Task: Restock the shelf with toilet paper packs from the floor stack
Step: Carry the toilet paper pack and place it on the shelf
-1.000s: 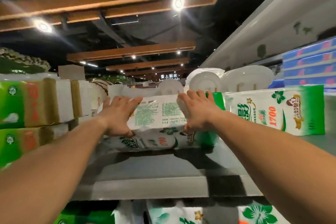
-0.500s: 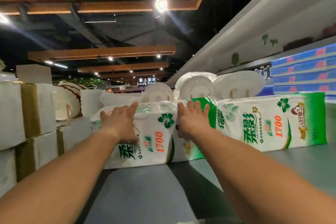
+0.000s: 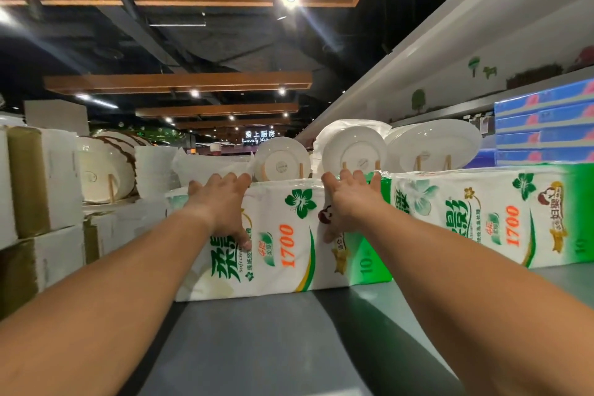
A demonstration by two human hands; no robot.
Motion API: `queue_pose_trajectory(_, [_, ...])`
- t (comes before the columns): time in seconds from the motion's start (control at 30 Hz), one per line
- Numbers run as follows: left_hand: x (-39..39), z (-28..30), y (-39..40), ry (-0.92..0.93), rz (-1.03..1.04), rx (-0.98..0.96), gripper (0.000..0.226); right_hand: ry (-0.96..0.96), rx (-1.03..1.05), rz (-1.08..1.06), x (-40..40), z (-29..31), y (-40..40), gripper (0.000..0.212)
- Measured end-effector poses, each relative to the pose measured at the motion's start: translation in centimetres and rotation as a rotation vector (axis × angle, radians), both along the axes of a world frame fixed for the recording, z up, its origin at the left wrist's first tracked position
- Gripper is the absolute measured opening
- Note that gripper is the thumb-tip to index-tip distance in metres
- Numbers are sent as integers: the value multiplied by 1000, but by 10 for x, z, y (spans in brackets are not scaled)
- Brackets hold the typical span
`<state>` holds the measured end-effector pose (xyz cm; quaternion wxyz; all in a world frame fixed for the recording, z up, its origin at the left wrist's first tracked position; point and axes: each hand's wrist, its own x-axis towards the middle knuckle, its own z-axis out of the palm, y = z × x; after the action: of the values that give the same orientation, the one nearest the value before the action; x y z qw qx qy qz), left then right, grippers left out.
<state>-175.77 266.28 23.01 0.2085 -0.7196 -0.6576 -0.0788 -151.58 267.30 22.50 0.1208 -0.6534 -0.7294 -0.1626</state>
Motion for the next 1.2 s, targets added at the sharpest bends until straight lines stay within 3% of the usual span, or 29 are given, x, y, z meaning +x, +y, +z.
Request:
queue_pose_trajectory(0.37, [16,-1,4,-2,-51,28,119,3,16,-20,18,-1,6,121])
queue_pose_trajectory(0.53, [14,-8,-2,12,-57,72,136,-36,41,-77,12,-6,-4,135])
queue_pose_trajectory(0.57, [16,-11,-5,26,-38,96,139,-59,64,-88,8,-9,-9,133])
queue_pose_trajectory(0.67, [27,-19,-20,76,26,202,136,-92,166,4,-7,-23,-27,97])
queue_pose_trajectory(0.73, [35,-25,-31,43,41,210,128,-75,203,67,-13,-31,-36,87])
queue_pose_trajectory(1.0, [44,-32,-87,-45,77,91,117,-7,155,77,9,-34,-78,97])
queue_pose_trajectory(1.2, [60,-24,-145,-33,-22,104,108,71,166,-6,30,-32,-149,100])
